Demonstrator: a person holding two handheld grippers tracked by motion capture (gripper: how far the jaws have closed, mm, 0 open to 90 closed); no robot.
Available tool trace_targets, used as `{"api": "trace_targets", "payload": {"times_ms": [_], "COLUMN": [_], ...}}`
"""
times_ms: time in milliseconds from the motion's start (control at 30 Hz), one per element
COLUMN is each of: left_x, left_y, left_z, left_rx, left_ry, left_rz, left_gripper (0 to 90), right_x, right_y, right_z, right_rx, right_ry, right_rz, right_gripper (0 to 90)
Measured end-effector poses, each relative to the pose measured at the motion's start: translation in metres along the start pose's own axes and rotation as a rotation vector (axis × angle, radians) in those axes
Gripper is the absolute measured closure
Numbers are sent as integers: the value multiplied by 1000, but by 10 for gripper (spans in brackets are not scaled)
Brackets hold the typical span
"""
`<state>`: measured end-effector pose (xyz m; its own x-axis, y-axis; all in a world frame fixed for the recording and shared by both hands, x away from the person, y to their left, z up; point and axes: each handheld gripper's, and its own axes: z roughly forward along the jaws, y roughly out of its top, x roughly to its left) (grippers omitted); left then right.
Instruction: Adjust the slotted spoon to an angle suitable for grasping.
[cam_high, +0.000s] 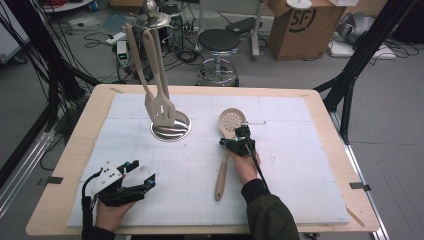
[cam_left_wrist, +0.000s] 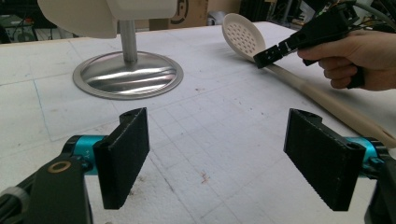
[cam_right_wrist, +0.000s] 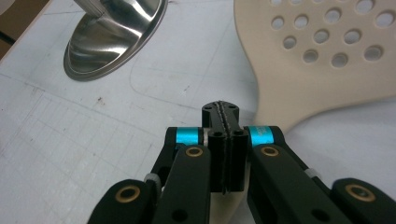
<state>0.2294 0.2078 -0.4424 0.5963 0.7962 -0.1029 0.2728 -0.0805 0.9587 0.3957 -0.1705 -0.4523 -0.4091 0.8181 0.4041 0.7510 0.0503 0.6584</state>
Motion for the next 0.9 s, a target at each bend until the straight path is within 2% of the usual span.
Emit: {"api": "trace_targets", "payload": {"times_ms": [200,400,733,833,900], "left_x": [-1,-1,-2,-3,-3], "left_y": [0,0,1,1,1], "left_z": [0,0,1,1,2], "left_rx": [0,-1,-3,-3,-3], "left_ry": [0,0,-7,-7,-8], "left_rz": [-3,0,5,7,5], "left_gripper": [229,229,229,229,229], "right_x": [-7,-10,-19,-22,-25], "right_y": [-3,-7,-14,-15,-16], "right_z": [-6,-10,-21,-22,-24], "right_rx": [-16,-31,-69,-84,-97], "right_ry": [9,-13,-34,-16,13], "right_rz": [20,15,52,73,93], "right_gripper": [900,900,900,900,900]}}
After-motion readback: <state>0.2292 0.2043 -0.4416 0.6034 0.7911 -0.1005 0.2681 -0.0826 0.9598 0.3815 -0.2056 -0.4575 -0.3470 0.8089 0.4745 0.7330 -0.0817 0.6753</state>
